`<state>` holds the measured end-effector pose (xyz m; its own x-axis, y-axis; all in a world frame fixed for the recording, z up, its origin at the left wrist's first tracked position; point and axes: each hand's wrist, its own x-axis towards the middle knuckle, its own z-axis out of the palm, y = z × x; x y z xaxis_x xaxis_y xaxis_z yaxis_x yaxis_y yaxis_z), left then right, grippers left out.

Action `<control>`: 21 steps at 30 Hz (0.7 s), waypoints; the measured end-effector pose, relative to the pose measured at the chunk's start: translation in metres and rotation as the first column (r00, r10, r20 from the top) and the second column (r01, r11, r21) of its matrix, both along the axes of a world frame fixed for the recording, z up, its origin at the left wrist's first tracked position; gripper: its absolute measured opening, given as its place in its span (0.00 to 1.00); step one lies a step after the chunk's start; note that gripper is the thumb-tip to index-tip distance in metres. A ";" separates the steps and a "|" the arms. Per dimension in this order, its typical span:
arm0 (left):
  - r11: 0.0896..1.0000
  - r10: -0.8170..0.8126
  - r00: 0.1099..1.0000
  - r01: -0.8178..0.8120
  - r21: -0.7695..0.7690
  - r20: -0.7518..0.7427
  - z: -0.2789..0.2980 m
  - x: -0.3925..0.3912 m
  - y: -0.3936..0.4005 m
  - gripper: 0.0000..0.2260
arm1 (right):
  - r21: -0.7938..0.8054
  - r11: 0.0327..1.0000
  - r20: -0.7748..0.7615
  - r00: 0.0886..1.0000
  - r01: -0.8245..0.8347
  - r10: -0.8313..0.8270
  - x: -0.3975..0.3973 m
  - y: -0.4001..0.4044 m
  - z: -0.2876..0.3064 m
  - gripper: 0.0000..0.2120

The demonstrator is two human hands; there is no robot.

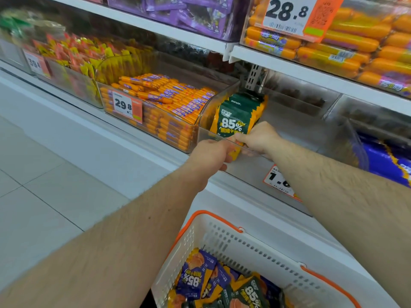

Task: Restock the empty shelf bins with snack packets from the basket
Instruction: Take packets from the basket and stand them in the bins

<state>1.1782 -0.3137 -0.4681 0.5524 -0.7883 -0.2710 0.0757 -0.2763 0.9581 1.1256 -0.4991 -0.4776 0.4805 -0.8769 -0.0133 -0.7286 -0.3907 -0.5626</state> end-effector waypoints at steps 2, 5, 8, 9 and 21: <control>1.000 -0.013 1.000 0.013 0.019 0.019 -0.001 -0.001 -0.001 0.14 | 0.033 0.999 0.014 1.000 0.006 -0.006 -0.003 0.003 0.003 0.16; 0.997 -0.059 0.997 0.056 0.056 0.054 -0.005 -0.001 -0.001 0.13 | 0.012 0.999 -0.055 0.998 0.040 -0.039 -0.010 0.012 0.015 0.16; 0.984 -0.158 0.980 0.146 0.104 0.119 -0.010 -0.002 -0.001 0.10 | -0.316 0.947 -0.032 0.997 0.056 -0.069 -0.022 0.029 0.023 0.12; 0.977 -0.193 0.969 0.175 0.124 0.153 -0.012 -0.003 -0.001 0.10 | -0.445 0.895 0.024 0.999 0.042 -0.035 -0.027 0.039 0.024 0.12; 0.496 -0.865 0.331 0.448 0.744 0.377 -0.060 -0.024 -0.003 0.15 | -0.453 0.891 0.515 0.824 0.027 0.237 -0.117 0.127 -0.114 0.07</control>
